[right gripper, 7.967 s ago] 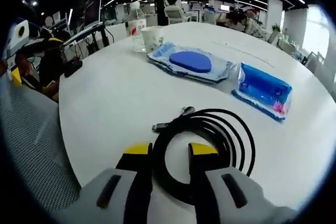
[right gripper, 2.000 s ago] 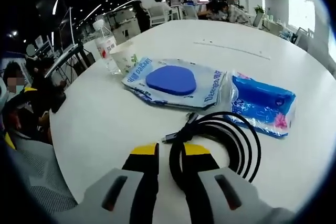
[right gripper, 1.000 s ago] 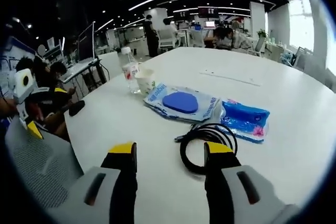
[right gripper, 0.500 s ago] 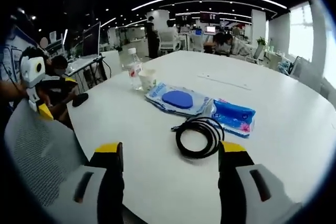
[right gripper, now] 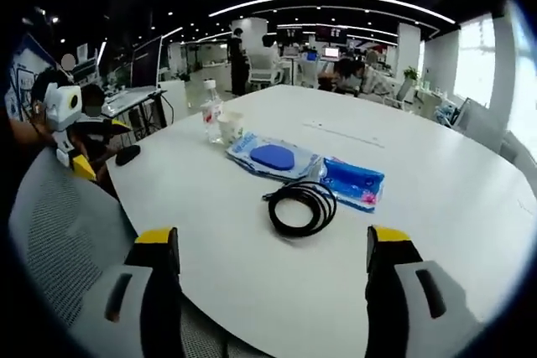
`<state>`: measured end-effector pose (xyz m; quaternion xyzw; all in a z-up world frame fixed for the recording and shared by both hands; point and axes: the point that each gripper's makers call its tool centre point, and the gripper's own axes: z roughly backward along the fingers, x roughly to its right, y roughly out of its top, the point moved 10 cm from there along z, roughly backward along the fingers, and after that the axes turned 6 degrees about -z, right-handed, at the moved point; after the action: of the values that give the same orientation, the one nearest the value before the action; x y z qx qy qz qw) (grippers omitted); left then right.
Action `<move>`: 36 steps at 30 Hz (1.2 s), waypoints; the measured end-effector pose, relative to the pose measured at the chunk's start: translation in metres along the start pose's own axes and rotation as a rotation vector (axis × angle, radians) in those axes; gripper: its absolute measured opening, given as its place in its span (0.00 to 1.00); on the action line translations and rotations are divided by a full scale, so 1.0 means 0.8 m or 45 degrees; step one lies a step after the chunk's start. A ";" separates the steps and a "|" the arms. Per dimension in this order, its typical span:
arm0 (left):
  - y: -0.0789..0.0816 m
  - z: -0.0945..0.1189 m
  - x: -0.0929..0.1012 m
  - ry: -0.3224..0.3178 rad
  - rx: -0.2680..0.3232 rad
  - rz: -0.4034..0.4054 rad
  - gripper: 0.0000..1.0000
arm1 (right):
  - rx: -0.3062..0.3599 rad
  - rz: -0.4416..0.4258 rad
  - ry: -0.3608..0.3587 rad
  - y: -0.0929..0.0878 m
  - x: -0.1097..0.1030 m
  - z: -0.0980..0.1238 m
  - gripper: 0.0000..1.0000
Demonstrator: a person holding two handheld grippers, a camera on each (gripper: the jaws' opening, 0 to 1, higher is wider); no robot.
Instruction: Arrange the tabletop items into an orderly group along one side of the table until the central work area is clear of visible clutter.
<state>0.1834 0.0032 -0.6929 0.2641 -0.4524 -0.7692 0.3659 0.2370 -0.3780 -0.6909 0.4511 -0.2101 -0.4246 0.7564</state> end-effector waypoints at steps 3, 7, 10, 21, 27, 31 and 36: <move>0.000 0.000 0.000 -0.001 -0.001 -0.001 1.00 | 0.007 -0.003 -0.020 -0.002 -0.003 0.005 0.97; -0.001 0.000 0.001 -0.001 -0.002 -0.001 1.00 | 0.017 0.016 -0.016 -0.006 -0.011 0.010 1.00; -0.001 0.000 0.000 0.009 0.004 -0.010 1.00 | 0.014 0.054 -0.014 -0.011 -0.018 0.011 1.00; 0.001 0.000 0.000 0.010 0.012 -0.011 1.00 | -0.007 0.063 -0.021 -0.018 -0.020 0.009 1.00; 0.001 0.000 0.000 0.017 0.005 -0.018 1.00 | -0.003 0.025 -0.017 -0.021 -0.018 0.008 1.00; 0.000 0.000 0.000 0.019 -0.005 -0.018 1.00 | -0.003 0.009 -0.021 -0.023 -0.016 0.007 1.00; 0.000 0.000 0.000 0.016 -0.010 -0.017 0.99 | 0.004 -0.008 -0.031 -0.024 -0.015 0.007 1.00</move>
<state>0.1836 0.0033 -0.6931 0.2705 -0.4454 -0.7717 0.3646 0.2177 -0.3755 -0.7033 0.4477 -0.2185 -0.4319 0.7519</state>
